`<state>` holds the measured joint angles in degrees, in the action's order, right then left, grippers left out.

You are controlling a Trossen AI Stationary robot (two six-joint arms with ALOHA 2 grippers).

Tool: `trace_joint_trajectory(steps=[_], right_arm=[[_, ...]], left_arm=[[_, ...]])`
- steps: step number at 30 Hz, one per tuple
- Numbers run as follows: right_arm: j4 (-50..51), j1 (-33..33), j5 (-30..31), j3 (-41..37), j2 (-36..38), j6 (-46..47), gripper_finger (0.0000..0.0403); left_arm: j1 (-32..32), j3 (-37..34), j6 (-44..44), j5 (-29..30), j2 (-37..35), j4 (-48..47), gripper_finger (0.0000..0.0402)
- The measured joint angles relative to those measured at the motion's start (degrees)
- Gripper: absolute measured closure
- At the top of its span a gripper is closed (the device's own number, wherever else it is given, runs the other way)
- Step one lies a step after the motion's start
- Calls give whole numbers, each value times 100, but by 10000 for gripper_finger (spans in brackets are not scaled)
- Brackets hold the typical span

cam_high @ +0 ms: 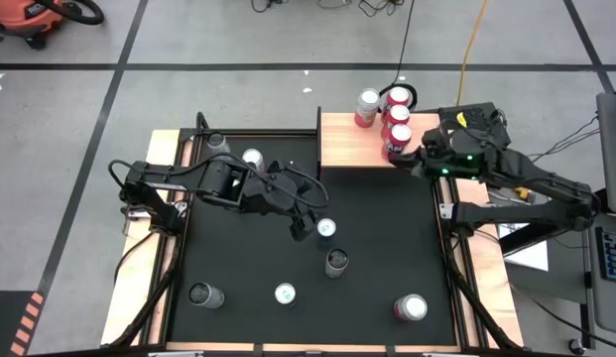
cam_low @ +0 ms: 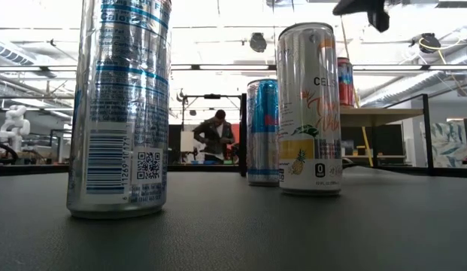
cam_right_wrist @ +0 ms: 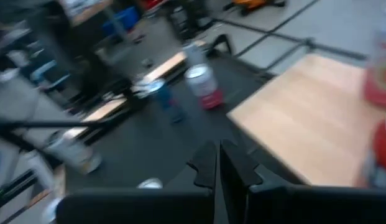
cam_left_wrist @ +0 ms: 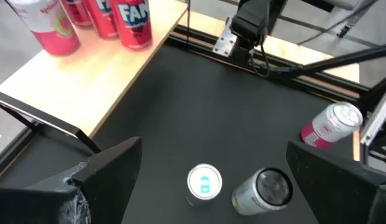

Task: Place canned beverage on shelf
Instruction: Put the top pink white soda can on the shelf aligned with the other pink white soda can

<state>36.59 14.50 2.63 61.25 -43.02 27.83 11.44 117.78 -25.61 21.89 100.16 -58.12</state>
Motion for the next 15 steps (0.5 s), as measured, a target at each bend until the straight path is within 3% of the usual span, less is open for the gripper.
trace_joint_trajectory(steps=[8, 15], right_arm=[[712, -622, 0, 590, -3, 70, 403], [1455, -879, -2, 588, -79, 102, 403]], left_arm=[[-109, 0, -24, -705, 0, -628, 2], [-601, 0, -975, -948, 0, -1978, 2]])
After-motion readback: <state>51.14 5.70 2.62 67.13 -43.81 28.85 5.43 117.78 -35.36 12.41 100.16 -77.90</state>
